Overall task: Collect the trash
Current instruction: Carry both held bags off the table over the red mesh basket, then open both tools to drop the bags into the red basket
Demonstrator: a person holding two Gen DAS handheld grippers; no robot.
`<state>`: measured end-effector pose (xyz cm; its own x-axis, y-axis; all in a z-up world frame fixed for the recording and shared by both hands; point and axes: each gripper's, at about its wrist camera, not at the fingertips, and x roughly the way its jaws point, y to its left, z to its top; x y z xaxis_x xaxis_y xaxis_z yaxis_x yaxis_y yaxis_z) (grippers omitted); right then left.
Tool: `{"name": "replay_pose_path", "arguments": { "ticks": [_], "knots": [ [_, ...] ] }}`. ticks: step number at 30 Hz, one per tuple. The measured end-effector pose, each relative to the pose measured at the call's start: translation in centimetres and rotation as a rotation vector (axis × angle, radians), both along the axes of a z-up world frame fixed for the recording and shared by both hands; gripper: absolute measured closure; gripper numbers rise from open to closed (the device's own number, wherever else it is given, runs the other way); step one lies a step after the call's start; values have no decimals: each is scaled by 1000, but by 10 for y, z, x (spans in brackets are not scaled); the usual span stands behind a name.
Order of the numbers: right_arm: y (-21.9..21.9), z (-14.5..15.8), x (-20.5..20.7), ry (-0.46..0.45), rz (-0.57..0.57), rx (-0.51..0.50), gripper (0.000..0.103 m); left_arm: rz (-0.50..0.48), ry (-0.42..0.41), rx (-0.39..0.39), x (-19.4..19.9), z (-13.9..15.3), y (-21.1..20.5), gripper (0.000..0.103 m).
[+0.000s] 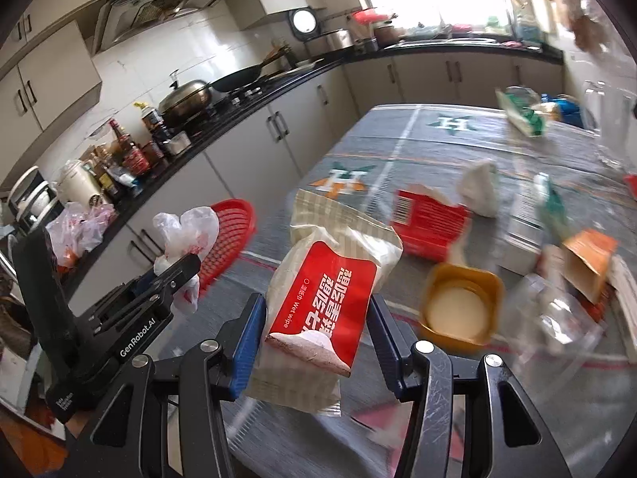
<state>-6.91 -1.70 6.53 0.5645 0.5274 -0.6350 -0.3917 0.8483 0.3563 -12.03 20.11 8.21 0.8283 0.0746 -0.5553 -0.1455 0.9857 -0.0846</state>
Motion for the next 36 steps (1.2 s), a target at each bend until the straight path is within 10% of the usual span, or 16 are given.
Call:
{"name": "replay_pose_path", "arguments": {
  "ticks": [21, 36],
  "knots": [
    [200, -18, 133, 191, 248, 112, 46, 252, 126, -59, 60, -53, 154, 74],
    [206, -35, 150, 219, 233, 104, 35, 267, 94, -36, 59, -51, 148, 49]
  ]
}}
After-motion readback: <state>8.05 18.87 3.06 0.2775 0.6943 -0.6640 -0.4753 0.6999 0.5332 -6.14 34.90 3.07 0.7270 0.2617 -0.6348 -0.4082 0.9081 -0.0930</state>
